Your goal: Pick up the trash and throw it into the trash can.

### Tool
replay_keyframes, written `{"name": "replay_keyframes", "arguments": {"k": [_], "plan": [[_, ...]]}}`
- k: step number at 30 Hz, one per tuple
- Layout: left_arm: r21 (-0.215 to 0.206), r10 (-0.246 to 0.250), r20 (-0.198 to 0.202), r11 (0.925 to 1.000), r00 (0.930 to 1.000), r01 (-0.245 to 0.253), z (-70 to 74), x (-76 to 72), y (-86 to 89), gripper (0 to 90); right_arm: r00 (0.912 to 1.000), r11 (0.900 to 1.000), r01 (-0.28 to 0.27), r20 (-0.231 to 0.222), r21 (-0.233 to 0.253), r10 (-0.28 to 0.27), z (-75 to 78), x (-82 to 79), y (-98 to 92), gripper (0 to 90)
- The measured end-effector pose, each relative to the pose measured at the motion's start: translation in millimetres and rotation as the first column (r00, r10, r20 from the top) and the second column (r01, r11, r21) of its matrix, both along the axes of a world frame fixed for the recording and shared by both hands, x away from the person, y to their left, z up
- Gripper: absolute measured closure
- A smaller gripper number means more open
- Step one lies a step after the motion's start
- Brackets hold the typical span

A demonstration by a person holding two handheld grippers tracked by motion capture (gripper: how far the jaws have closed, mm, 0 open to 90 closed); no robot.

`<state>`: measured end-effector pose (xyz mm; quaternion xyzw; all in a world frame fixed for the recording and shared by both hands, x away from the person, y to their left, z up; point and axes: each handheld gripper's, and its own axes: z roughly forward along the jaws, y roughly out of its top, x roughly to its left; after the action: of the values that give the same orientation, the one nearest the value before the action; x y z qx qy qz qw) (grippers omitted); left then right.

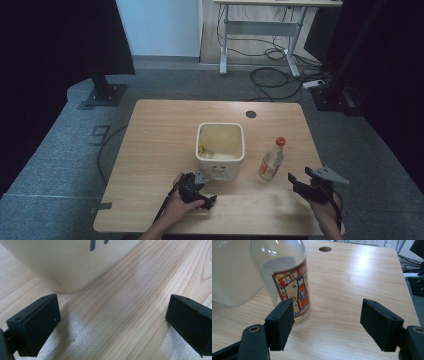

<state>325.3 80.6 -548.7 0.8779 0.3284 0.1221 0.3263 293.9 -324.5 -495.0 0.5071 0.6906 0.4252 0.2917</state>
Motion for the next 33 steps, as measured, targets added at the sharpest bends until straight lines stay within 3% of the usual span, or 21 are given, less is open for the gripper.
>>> {"name": "replay_keyframes", "arguments": {"k": [15, 33], "plan": [[0.0, 0.0, 0.0, 1.0, 1.0, 0.0, 0.0, 0.0, 0.0, 0.0, 0.9953, 0.999, -0.039, 0.09, 0.008, 0.038, 26.3, -1.4, 10.4, 27.6], [0.0, 0.001, 0.0, 1.0, 1.0, -0.001, 0.0, -0.1, -0.1, 0.0, 0.9909, 0.997, -0.076, 0.112, 0.006, 0.075, 37.0, 10.6, 32.0, 29.9]]}}
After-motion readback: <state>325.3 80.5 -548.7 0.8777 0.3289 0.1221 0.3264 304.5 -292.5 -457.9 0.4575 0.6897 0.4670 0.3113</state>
